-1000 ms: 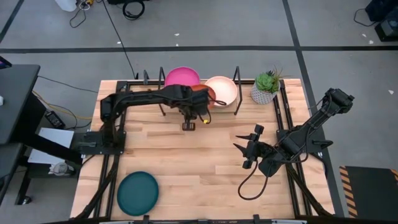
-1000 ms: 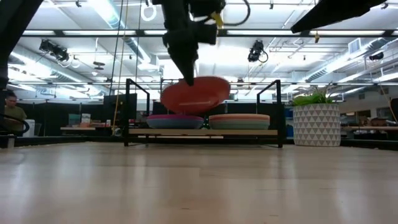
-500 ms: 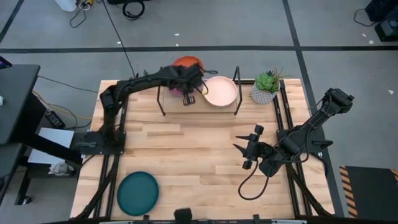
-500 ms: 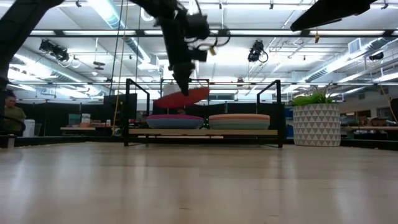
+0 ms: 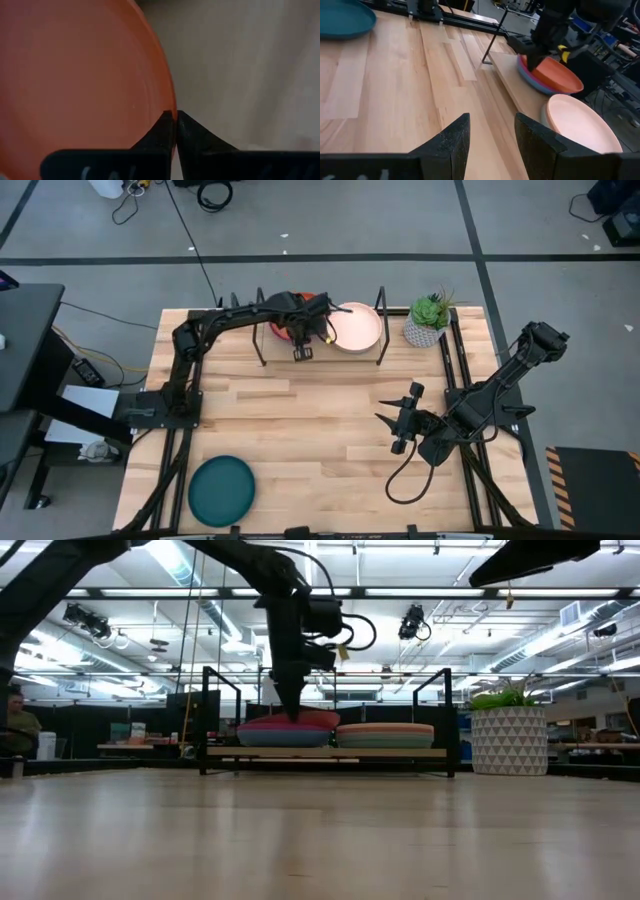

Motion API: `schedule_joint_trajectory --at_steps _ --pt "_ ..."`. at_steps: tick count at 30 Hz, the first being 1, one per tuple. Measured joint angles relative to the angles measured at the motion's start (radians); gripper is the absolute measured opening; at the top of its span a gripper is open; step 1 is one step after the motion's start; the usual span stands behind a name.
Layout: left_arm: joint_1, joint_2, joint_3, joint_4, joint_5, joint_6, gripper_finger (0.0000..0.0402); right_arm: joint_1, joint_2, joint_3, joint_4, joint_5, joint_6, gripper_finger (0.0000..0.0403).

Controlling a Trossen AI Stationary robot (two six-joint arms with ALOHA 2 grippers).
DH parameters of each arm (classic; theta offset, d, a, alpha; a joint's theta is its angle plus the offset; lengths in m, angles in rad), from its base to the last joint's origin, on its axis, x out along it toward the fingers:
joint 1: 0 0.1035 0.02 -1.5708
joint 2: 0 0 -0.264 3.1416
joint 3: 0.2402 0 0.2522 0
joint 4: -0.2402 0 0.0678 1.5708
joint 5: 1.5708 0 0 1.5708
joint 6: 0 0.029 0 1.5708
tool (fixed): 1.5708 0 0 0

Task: Place and stack plates onto a shelf
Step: Stack the orange plate on top of the pink plate on the shelf, then stack the dark blue plate on top of the orange plate on the shelf

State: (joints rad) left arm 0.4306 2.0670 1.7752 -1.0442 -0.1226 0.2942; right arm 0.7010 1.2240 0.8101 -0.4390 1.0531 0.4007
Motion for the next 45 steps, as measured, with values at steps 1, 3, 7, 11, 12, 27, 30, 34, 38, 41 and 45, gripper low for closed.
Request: schedule_joint_trajectory --at_steps 1,3,7,11,12,27,30,34,38,41,45 --pt "-0.009 -0.003 0.000 -0.019 0.017 -0.013 0.0014 0.000 0.000 0.000 -0.002 0.000 0.000 0.0162" --pt "-0.024 -0.011 0.000 -0.064 0.065 -0.051 0.0014 0.000 0.000 0.000 0.003 0.000 -0.003 0.0162" --pt "-0.063 -0.015 0.000 -0.122 0.067 -0.069 0.0014 0.000 0.000 0.000 0.008 0.000 -0.009 0.0162" --pt "-0.086 -0.016 -0.001 -0.132 0.045 -0.054 0.0023 0.000 0.000 0.000 0.008 0.000 -0.011 0.0162" --pt "-0.089 -0.016 -0.002 -0.136 0.045 -0.047 0.0027 0.000 0.000 0.000 0.008 0.000 -0.011 0.0162" --pt "-0.109 -0.102 -0.002 -0.035 -0.104 -0.063 0.0155 0.000 0.000 0.000 0.008 0.000 -0.024 0.0162" --pt "-0.123 -0.105 -0.002 -0.033 -0.146 -0.068 0.0153 0.000 0.000 0.000 0.009 0.000 -0.028 0.0162" --pt "-0.170 -0.105 -0.002 -0.071 0.037 -0.072 0.0146 0.000 0.000 0.000 -0.002 -0.001 -0.031 0.0162" --pt "-0.258 -0.117 -0.001 -0.146 0.293 -0.169 0.0142 0.000 0.000 0.000 -0.019 0.000 -0.053 0.0162" --pt "-0.358 -0.117 -0.002 -0.187 0.396 -0.312 0.0142 0.000 0.000 -0.001 -0.022 0.000 -0.083 0.0162" --pt "-0.530 -0.117 -0.002 -0.180 0.313 -0.455 0.0142 0.000 0.000 -0.001 -0.027 0.006 -0.139 0.0162"
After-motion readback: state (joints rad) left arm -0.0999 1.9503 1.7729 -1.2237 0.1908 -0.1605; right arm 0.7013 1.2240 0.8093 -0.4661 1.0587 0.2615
